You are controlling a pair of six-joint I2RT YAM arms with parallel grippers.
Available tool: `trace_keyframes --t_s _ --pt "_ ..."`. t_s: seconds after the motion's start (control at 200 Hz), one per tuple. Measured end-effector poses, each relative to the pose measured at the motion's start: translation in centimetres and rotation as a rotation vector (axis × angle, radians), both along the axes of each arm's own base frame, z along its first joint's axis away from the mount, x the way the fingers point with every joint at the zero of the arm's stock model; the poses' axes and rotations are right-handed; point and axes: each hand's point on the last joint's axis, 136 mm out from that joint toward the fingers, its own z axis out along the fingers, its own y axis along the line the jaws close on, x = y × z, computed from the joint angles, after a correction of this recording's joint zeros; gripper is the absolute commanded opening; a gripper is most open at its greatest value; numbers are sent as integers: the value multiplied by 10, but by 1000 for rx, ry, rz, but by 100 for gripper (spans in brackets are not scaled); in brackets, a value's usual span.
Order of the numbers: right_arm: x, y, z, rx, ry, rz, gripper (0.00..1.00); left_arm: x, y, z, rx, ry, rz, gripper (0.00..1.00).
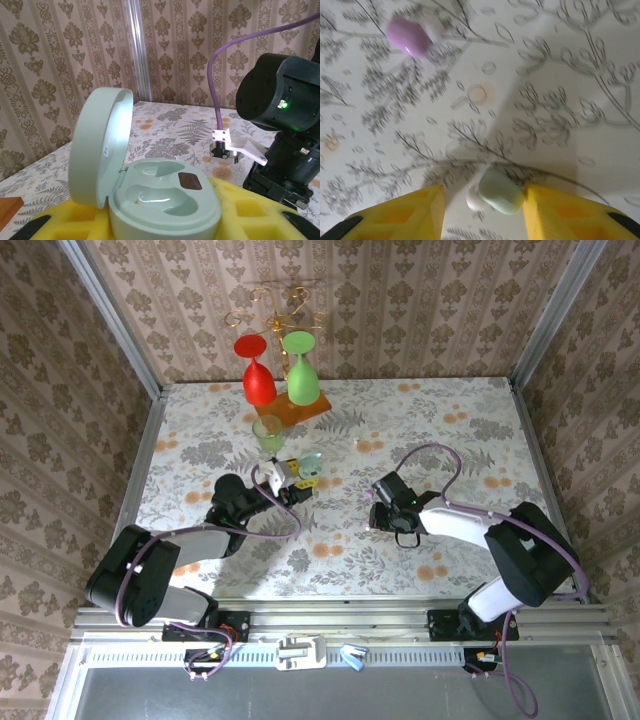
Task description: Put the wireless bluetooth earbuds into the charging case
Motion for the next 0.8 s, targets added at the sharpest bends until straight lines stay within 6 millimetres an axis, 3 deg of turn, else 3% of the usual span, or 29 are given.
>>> trace_keyframes --t_s 0.18,0.485,0.8 --pt "20 6 4 -11 -38 15 45 1 1 0 0 1 10 22" --pt "36 9 7 -33 -72 59 45 2 1 0 0 1 10 23" --pt "29 3 31 -17 -121 14 43 2 1 0 0 1 10 22"
